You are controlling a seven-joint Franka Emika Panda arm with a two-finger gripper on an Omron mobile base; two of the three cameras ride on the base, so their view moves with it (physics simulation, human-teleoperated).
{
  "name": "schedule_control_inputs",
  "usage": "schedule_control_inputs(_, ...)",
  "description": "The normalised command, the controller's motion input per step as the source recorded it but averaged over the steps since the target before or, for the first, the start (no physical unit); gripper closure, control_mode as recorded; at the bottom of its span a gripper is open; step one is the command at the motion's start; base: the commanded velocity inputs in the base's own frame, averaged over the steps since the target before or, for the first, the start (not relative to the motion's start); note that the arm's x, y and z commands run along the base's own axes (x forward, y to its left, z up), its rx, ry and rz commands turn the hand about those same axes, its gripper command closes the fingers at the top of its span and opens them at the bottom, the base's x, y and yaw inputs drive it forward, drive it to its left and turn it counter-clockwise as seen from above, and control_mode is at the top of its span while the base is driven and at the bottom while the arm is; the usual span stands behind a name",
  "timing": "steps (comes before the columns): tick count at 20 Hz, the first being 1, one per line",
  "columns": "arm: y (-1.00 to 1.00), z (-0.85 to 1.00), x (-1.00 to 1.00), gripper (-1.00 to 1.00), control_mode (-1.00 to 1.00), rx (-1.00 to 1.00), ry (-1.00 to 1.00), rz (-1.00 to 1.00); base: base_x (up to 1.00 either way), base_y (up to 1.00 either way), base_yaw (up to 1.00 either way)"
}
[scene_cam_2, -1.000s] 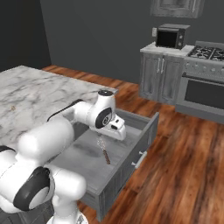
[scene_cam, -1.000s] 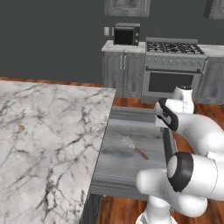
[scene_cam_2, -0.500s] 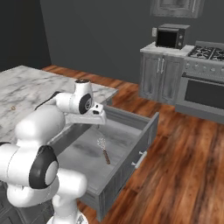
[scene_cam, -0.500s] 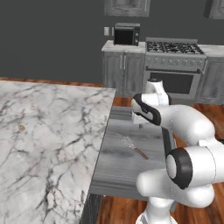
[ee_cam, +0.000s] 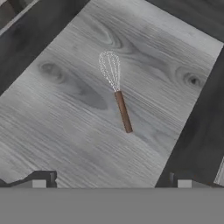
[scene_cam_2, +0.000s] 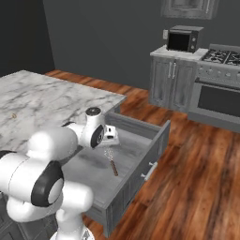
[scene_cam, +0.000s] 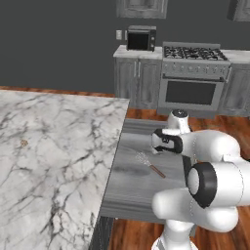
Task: Pick the whisk from the drawer and place it on the counter.
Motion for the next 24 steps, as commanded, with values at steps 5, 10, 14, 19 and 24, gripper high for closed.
schedule_control_inputs(5,-0.46,-0.90,0.19,-1.00,-1.00,0.00,-0.03,0.15,0.00,0.00,0.00)
schedule_control_inputs(10,-0.31,-0.77,0.44,-1.00,-1.00,0.00,0.01,0.19,0.00,0.00,0.00)
schedule_control_inputs(14,-0.21,-0.55,0.64,-1.00,-1.00,0.00,0.07,0.22,0.00,0.00,0.00)
schedule_control_inputs(19,-0.19,-0.43,0.75,-1.00,-1.00,0.00,0.15,0.20,0.00,0.00,0.00)
schedule_control_inputs(24,-0.27,-0.60,0.37,-1.00,-1.00,0.01,0.15,0.16,0.00,0.00,0.00)
